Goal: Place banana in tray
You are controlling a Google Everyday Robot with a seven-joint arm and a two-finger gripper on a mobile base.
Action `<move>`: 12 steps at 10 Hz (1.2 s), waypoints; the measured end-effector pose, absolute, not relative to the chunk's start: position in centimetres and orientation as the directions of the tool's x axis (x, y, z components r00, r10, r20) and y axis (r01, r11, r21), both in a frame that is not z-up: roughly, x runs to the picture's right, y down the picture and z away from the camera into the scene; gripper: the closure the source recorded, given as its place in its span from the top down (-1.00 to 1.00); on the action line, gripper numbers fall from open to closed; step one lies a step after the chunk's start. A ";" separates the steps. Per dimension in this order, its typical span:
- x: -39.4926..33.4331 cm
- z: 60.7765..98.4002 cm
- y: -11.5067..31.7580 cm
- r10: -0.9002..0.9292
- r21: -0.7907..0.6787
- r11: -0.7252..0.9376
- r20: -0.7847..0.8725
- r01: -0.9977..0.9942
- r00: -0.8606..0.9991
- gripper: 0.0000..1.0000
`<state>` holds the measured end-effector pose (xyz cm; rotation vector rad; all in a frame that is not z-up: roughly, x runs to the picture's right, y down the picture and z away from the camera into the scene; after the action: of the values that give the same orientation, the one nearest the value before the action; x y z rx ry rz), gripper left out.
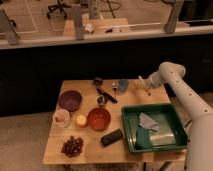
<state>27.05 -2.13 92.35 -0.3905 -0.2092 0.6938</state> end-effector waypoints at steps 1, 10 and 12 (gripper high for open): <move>26.7 91.4 -3.2 0.645 -0.426 0.707 0.061 -0.564 0.762 -1.00; 29.6 80.8 -2.0 0.629 -0.542 0.582 -0.174 -0.607 0.758 -1.00; 28.9 80.5 -2.0 0.625 -0.549 0.582 -0.171 -0.600 0.762 -1.00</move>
<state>28.90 -2.04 80.46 -0.6246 -0.0423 0.7157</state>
